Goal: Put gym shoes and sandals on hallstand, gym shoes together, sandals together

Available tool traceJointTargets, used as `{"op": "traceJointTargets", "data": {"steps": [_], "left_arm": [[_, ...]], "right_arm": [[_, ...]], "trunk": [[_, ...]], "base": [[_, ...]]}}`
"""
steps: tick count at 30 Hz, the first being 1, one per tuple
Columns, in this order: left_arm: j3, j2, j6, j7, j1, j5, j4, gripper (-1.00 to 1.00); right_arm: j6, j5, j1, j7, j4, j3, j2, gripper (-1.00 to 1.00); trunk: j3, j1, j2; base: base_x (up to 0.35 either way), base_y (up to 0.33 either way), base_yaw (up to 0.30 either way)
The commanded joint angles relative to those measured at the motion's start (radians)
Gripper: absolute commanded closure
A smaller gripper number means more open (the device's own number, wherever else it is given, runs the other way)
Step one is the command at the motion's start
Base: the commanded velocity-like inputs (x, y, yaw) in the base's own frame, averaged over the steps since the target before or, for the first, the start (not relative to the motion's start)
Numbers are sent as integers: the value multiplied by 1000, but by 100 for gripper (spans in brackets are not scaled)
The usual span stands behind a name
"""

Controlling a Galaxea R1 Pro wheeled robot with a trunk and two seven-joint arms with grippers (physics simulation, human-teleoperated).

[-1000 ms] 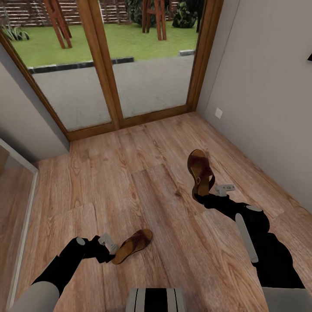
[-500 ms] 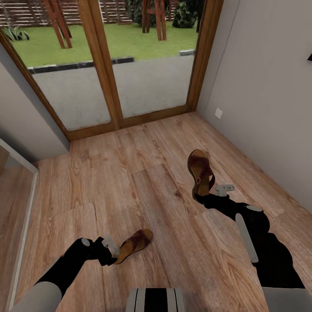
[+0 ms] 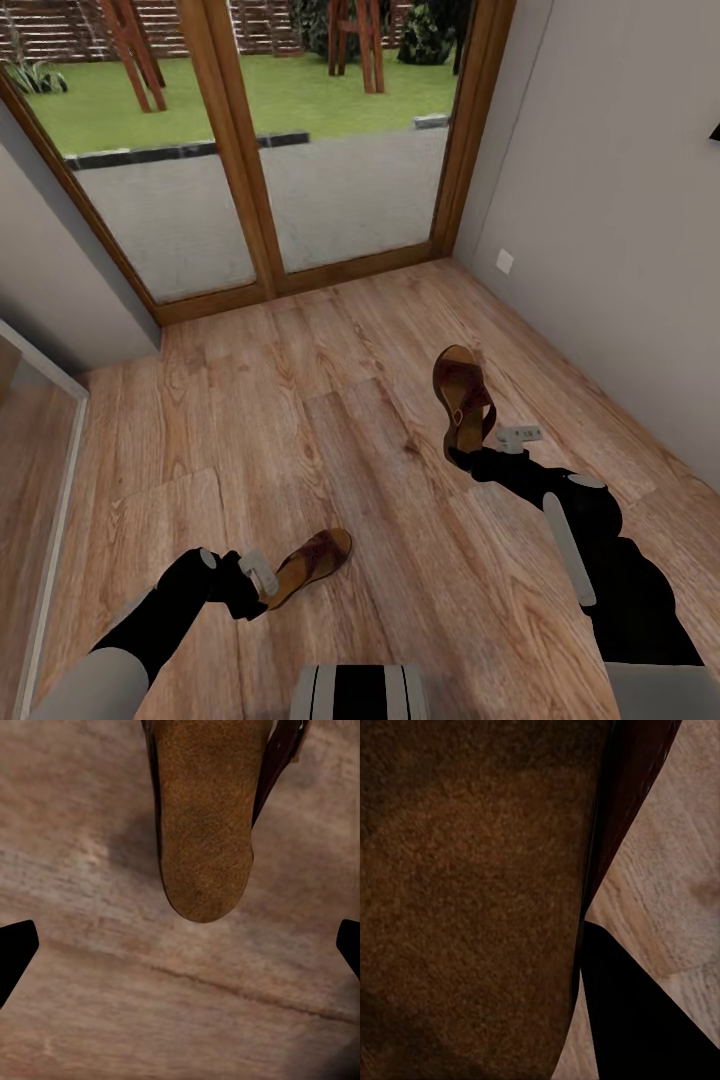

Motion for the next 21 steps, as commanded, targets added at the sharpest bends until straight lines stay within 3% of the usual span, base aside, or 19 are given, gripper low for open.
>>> {"op": "traceJointTargets", "data": {"steps": [1, 10, 21], "left_arm": [[-3, -1, 5, -4, 0, -5, -2, -100], [-1, -13, 9, -4, -5, 3, -22, -100], [0, -14, 10, -4, -5, 5, -69, -100]], "right_arm": [[7, -10, -1, -3, -1, -1, 0, 100], [7, -9, -1, -3, -1, -4, -1, 100], [7, -11, -1, -5, -2, -4, 0, 100]], "trunk": [[-1, 0, 0], [-1, 0, 0], [-19, 1, -1]], "base": [[0, 0, 0], [0, 0, 0], [0, 0, 57]]}}
